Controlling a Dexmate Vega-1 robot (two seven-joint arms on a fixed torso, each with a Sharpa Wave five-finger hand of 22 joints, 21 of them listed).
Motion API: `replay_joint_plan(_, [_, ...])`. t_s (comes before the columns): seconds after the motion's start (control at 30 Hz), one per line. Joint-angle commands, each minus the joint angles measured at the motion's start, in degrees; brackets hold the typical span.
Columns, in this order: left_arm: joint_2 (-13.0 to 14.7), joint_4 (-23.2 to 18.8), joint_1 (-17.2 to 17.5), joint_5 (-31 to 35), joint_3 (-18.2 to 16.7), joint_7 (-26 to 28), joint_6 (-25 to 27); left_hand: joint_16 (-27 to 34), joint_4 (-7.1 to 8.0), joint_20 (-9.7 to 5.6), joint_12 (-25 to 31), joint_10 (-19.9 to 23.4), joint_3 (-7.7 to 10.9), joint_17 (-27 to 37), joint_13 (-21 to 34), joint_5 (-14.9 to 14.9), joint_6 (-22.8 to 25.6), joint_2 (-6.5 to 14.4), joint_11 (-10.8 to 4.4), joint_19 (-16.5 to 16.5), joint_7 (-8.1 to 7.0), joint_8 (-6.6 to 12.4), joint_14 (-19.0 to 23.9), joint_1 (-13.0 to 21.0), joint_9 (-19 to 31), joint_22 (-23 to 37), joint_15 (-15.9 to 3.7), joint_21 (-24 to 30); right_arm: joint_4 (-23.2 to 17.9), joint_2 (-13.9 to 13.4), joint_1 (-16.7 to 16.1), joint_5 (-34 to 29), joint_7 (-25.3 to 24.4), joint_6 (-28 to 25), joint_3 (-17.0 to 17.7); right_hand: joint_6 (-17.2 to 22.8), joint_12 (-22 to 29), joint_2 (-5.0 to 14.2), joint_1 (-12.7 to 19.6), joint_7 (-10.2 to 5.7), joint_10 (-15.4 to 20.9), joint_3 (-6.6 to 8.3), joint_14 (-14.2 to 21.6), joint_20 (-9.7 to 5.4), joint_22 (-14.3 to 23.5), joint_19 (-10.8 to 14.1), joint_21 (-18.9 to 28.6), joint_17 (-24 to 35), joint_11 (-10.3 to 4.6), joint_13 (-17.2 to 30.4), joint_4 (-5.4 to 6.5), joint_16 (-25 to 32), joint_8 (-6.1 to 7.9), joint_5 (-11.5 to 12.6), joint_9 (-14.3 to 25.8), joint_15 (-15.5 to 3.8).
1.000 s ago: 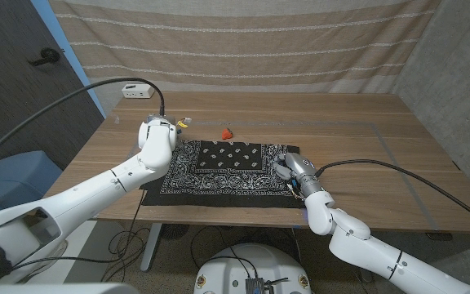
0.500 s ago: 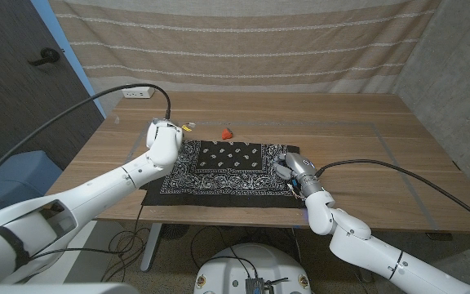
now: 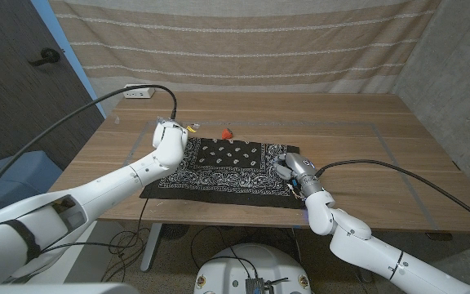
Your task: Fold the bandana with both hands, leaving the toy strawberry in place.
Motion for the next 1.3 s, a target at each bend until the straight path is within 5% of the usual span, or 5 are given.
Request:
replay_joint_plan(0.03, [-1.15,3.53,-0.45,-0.83,2.62,1.83,-0.54,1.09,-1.61,-1.27,2.12,5.04,1.35,-0.23,-1.21,-1.21,8.92,1.04,-1.35,0.49,1.32,2.07,3.41,2.82,0.25,0.26,-1.89,2.25,-0.41,-0.15,-0.25,-0.25,-0.25,-0.55,0.19,0.39,-0.11,-0.46,0.17,0.04,0.53,0.04,0.39,-0.01,0.17,0.40,0.17,0.12,0.33,0.32,-0.06,0.00,-0.09,0.16,0.07,-2.00])
replay_joint_plan(0.17, [-0.05,2.08,0.67,-2.19,2.21,5.17,-1.41,1.76,-2.65,-2.51,4.08,10.38,3.95,-0.67,-3.04,-2.68,19.21,3.08,-2.14,3.90,4.23,4.92,7.07,5.96,0.58,-1.05,-3.98,4.12,-0.57,-0.36,-0.11,-0.37,0.20,-0.70,0.08,0.47,-0.12,-0.46,0.17,0.03,0.56,0.01,0.42,0.00,0.17,0.36,0.16,0.13,0.26,0.33,-0.07,0.00,-0.07,0.15,0.07,-2.04])
replay_joint_plan(0.33, [1.86,-2.90,2.49,-4.61,-0.15,7.24,-0.79,1.91,-2.41,-2.62,4.34,11.25,5.46,-0.52,-3.85,-2.95,19.39,4.42,-2.36,4.95,6.54,5.02,8.13,6.79,1.29,-1.68,-4.32,4.86,-0.62,-0.46,0.06,-0.62,0.57,-0.95,-0.14,0.48,-0.17,-0.49,0.21,0.05,0.53,0.01,0.43,-0.01,0.17,0.38,0.17,0.10,0.29,0.33,-0.15,-0.04,-0.09,0.15,0.07,-2.09])
replay_joint_plan(0.67, [5.80,-15.04,5.96,-11.18,-7.55,8.46,1.84,1.19,2.31,-1.70,3.96,8.46,8.98,0.62,-4.23,-2.76,15.11,6.23,-0.93,3.64,6.29,5.29,6.51,3.54,4.95,-2.58,-2.10,6.10,-0.56,-0.59,-0.41,-0.74,-0.02,-0.42,-0.09,0.76,-0.12,-0.64,0.30,0.09,0.78,0.01,0.54,0.03,0.17,0.43,0.18,0.00,0.34,0.33,-0.34,-0.12,-0.03,0.15,0.07,-2.13])
replay_joint_plan(1.3, [10.92,-19.85,6.72,-49.92,-20.65,13.91,-14.13,1.09,4.20,-1.00,5.52,8.64,14.75,2.30,-3.50,-3.08,16.20,6.07,1.89,2.64,12.34,13.75,6.21,2.09,15.02,-3.06,0.10,9.19,-0.27,-0.65,-0.75,-1.65,0.39,-0.25,-0.93,1.27,-0.17,-0.85,0.53,-0.11,0.96,-0.10,0.60,0.03,0.16,0.51,0.20,-0.09,-0.03,0.33,-0.77,-0.23,0.05,0.11,0.06,-2.43])
